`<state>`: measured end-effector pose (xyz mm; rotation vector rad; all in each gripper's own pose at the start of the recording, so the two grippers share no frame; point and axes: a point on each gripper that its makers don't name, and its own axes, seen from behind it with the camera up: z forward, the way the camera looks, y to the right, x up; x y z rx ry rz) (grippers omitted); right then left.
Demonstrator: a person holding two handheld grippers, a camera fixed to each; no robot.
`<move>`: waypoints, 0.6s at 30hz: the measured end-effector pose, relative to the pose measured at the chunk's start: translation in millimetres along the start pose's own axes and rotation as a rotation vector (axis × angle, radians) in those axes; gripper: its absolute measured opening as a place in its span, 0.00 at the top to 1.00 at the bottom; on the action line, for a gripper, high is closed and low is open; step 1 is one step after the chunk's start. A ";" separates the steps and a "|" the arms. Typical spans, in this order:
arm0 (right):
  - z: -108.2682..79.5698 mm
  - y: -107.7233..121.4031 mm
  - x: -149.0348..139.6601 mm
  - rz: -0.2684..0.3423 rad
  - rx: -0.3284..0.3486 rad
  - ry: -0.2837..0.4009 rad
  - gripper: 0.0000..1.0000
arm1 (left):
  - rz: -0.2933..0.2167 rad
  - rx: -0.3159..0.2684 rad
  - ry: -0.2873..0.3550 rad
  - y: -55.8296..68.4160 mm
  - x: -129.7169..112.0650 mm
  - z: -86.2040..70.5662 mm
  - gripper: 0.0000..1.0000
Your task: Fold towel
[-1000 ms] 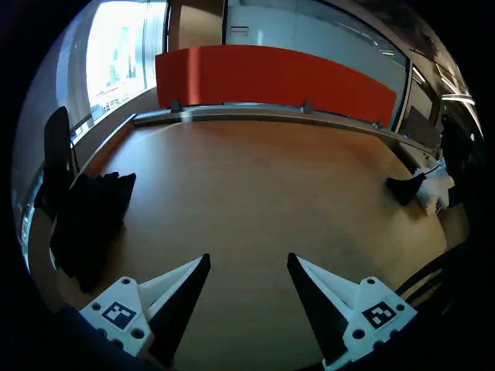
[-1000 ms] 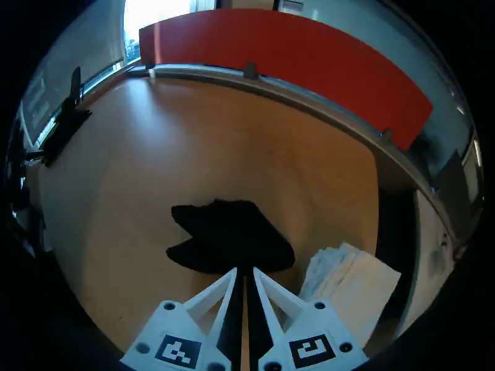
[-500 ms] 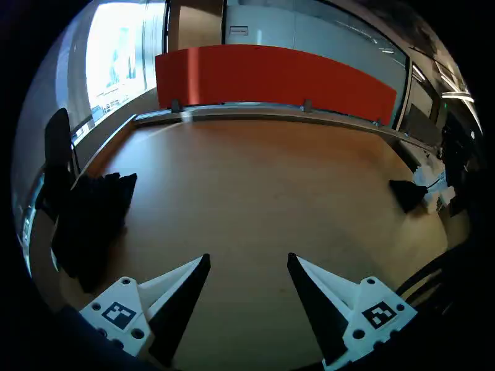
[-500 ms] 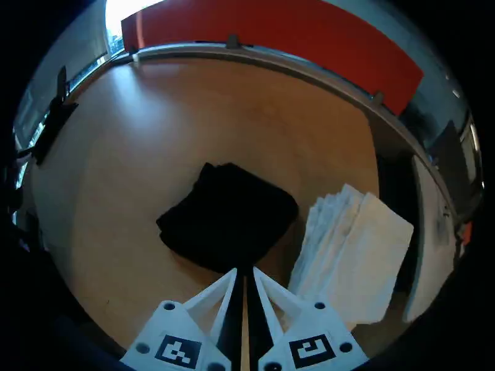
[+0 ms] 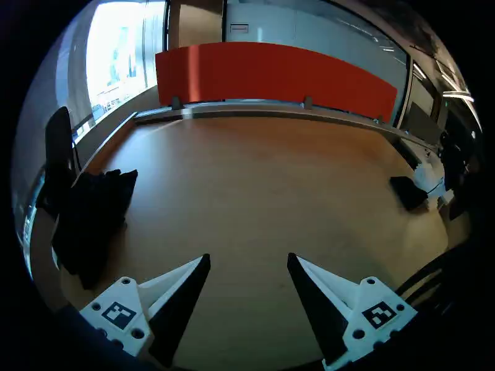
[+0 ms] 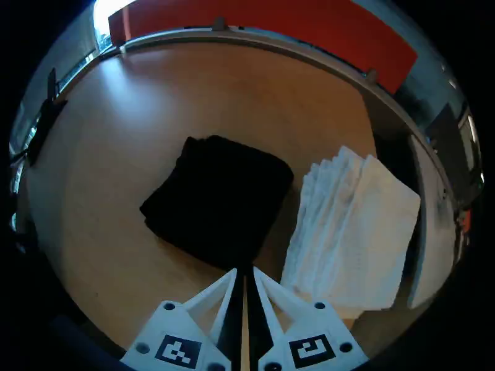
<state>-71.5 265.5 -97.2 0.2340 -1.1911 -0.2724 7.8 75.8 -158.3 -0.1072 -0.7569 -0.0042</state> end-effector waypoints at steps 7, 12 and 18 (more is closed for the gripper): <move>5.5 5.4 -11.6 0.016 -0.011 -0.032 0.97 | -0.004 0.007 -0.004 -1.5 -2.3 -1.1 0.08; 8.9 9.6 -20.4 0.019 -0.023 -0.060 0.97 | -0.008 0.011 -0.006 -2.2 -3.1 -1.6 0.08; 10.6 14.2 -25.4 0.042 -0.031 -0.073 0.97 | -0.005 0.011 -0.006 -1.5 -3.3 -1.7 0.08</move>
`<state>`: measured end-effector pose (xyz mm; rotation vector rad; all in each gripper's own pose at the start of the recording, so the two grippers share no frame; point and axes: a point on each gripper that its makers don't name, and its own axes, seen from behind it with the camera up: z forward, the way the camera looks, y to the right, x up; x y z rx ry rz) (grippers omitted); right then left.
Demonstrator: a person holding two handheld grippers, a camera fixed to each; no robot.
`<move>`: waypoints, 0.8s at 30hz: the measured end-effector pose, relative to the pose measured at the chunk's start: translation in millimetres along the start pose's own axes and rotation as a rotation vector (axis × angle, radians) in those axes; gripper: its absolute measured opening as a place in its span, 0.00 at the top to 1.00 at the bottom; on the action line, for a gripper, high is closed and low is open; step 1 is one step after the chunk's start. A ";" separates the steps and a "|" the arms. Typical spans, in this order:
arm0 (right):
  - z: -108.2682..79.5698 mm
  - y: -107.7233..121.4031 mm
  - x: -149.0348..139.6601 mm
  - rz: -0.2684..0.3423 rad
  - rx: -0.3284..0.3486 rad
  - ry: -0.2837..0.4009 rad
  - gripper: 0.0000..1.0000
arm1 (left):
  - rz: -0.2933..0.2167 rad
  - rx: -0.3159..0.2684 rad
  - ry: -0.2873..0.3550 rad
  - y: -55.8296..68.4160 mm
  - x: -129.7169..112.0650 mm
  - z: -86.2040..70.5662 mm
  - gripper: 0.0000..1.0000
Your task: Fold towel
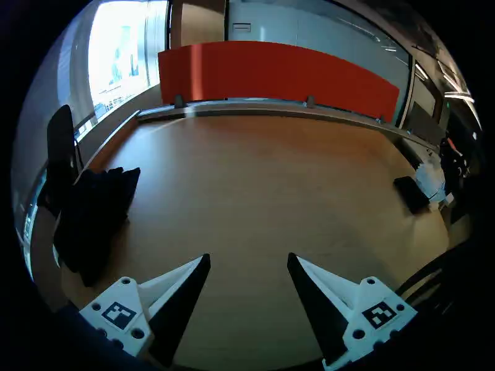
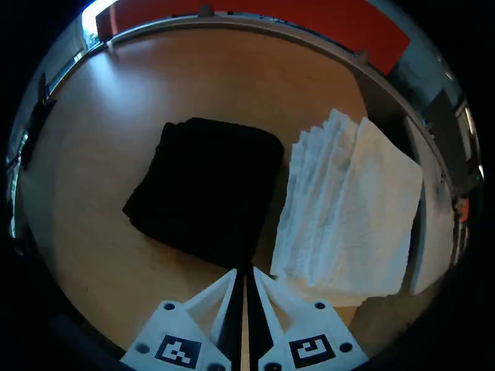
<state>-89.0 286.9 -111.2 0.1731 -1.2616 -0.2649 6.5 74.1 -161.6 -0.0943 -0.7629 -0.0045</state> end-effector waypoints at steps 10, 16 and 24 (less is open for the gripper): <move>2.4 0.8 -6.3 0.014 0.000 -0.014 0.97 | 0.000 -0.001 -0.001 0.2 0.0 -0.9 0.08; 2.3 1.1 -6.3 0.019 -0.004 -0.013 0.96 | 0.003 -0.001 0.000 0.8 1.1 -0.2 0.08; -3.6 -2.6 -5.4 0.022 -0.001 0.002 0.82 | -0.001 -0.007 0.006 0.8 3.9 1.1 0.08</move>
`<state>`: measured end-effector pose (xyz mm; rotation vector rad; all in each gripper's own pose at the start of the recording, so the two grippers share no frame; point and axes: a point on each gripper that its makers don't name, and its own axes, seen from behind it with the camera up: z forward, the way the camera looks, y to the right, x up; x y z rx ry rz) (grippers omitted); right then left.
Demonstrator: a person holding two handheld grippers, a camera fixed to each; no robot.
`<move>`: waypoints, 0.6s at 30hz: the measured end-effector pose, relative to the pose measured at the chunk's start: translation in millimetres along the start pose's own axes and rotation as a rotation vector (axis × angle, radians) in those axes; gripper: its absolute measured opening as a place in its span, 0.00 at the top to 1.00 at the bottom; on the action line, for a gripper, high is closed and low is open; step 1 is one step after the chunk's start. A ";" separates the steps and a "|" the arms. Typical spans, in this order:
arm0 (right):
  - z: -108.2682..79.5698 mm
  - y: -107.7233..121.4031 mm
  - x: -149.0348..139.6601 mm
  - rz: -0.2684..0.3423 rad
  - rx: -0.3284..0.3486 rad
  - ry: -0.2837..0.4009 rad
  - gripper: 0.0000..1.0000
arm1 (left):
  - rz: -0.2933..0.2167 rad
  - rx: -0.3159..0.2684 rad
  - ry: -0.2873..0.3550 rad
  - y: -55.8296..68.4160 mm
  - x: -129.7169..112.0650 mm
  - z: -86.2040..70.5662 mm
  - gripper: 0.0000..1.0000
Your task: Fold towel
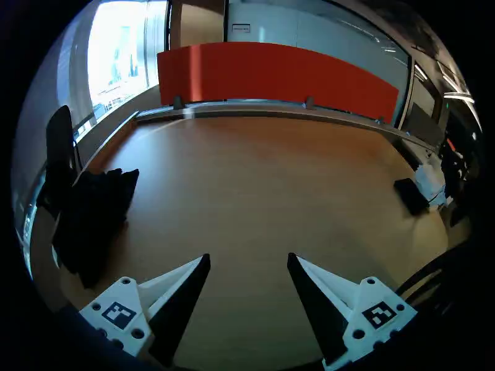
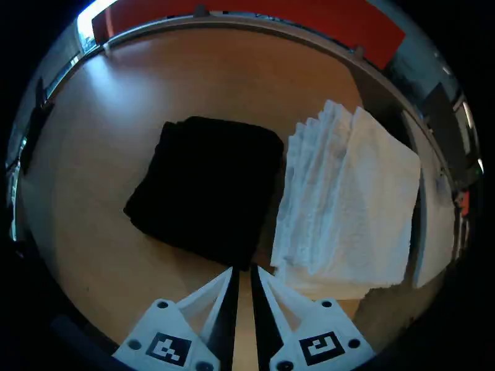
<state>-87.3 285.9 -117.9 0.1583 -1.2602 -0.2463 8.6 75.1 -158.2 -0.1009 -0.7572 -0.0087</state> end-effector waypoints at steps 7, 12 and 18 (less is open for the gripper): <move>-11.6 -8.0 5.4 0.008 0.004 0.042 0.38 | 0.001 -0.014 0.009 1.2 3.9 1.9 0.08; -19.4 -20.0 14.7 0.036 0.017 0.087 0.13 | 0.000 -0.025 0.016 1.9 6.1 3.3 0.08; -26.8 -30.8 22.5 0.063 0.020 0.126 0.10 | -0.002 -0.035 0.027 0.1 8.6 3.7 0.08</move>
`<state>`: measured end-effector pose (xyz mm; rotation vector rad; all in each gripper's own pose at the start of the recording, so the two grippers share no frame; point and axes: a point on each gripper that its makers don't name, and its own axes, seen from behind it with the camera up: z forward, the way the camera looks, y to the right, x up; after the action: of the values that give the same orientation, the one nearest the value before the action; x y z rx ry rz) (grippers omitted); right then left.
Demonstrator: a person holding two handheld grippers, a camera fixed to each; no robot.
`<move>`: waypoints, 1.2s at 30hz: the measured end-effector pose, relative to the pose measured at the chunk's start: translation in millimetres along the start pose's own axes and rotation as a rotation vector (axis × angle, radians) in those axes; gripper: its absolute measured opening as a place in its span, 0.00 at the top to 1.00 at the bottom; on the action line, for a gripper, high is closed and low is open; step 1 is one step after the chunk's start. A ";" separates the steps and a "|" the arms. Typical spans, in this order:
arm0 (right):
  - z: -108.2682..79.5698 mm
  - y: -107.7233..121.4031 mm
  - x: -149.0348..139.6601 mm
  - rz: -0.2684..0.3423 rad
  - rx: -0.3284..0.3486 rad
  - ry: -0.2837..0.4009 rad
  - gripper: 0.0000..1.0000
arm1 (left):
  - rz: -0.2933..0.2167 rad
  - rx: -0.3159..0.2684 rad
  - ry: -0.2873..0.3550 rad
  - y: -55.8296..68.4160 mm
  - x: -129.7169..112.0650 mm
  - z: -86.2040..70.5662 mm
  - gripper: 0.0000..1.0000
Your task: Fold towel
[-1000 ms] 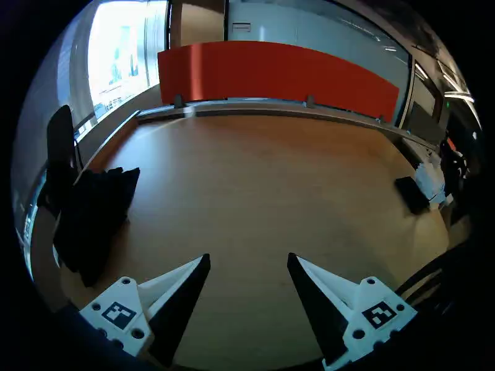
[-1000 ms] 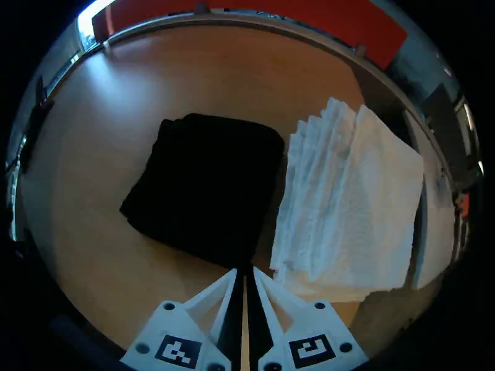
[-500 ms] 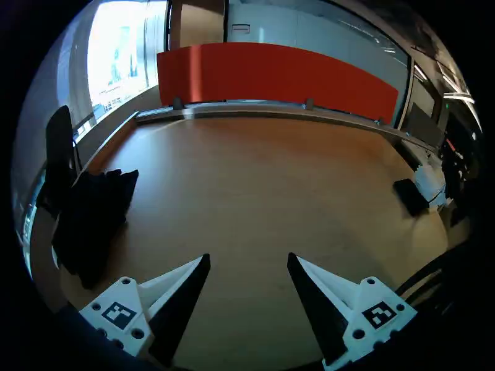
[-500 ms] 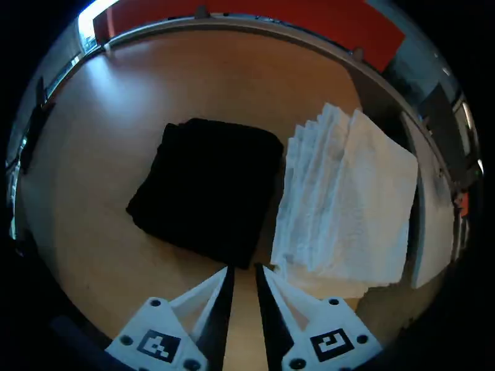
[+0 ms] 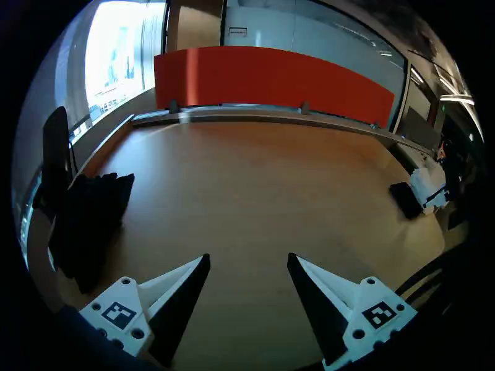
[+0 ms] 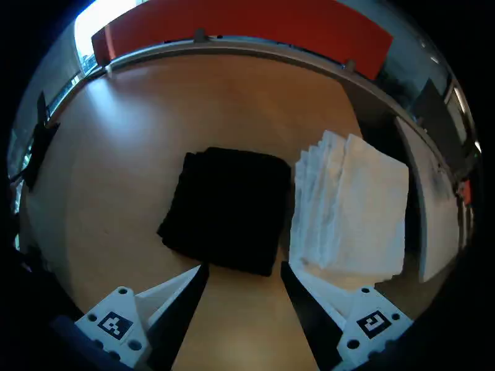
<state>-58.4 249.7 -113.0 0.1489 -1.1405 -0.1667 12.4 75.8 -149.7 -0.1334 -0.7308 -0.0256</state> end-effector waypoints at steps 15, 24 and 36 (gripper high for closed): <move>-21.7 -16.2 42.1 0.104 -0.054 0.226 0.10 | -0.006 -0.013 0.019 -7.4 6.8 -0.6 0.08; -59.4 -27.6 80.5 0.137 -0.113 0.433 0.10 | 0.002 -0.016 0.055 -9.1 22.5 1.3 0.08; -120.6 -50.4 131.5 0.165 -0.122 0.679 0.10 | 0.005 -0.016 0.101 -9.7 40.8 3.2 0.08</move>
<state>102.3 177.1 -55.6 -0.0023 -0.4609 -0.0303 40.0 67.5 -119.0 -0.1484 -0.6299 -0.0334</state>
